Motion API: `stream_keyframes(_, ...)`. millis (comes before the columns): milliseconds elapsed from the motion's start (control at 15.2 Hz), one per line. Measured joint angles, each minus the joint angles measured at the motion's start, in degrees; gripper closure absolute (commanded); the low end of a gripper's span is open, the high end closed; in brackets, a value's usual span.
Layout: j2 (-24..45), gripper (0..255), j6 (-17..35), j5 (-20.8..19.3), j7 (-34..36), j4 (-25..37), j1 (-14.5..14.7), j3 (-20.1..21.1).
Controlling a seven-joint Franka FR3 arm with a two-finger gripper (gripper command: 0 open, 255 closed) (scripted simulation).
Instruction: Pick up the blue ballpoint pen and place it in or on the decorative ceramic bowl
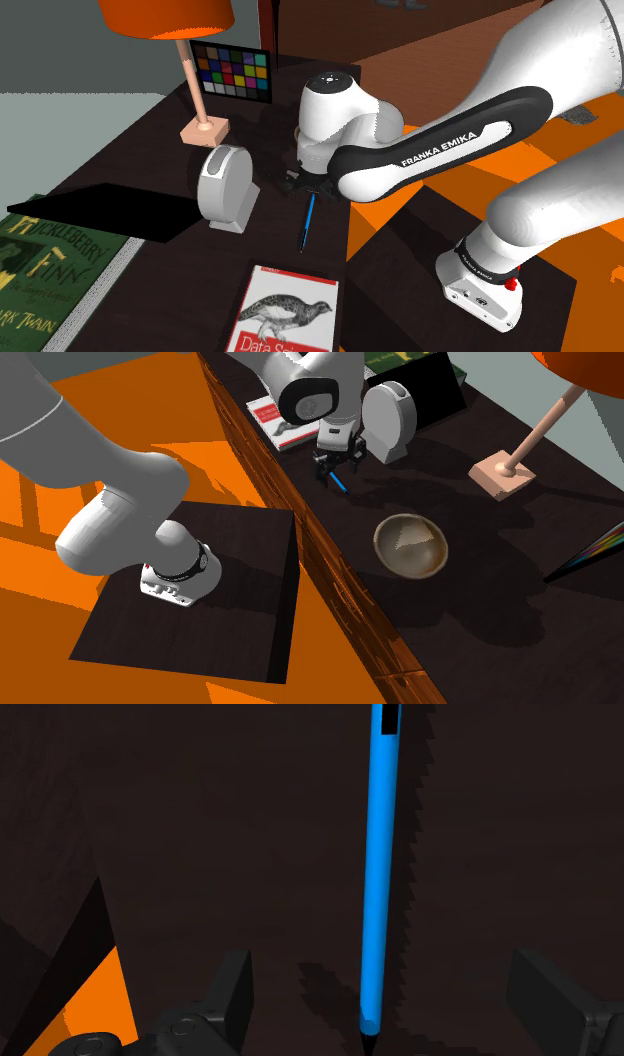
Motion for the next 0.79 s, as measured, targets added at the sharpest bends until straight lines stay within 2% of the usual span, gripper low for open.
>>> stream_keyframes(792, -0.9, 255, -1.2, 0.7, -0.6, 0.5, 0.5, -0.6)
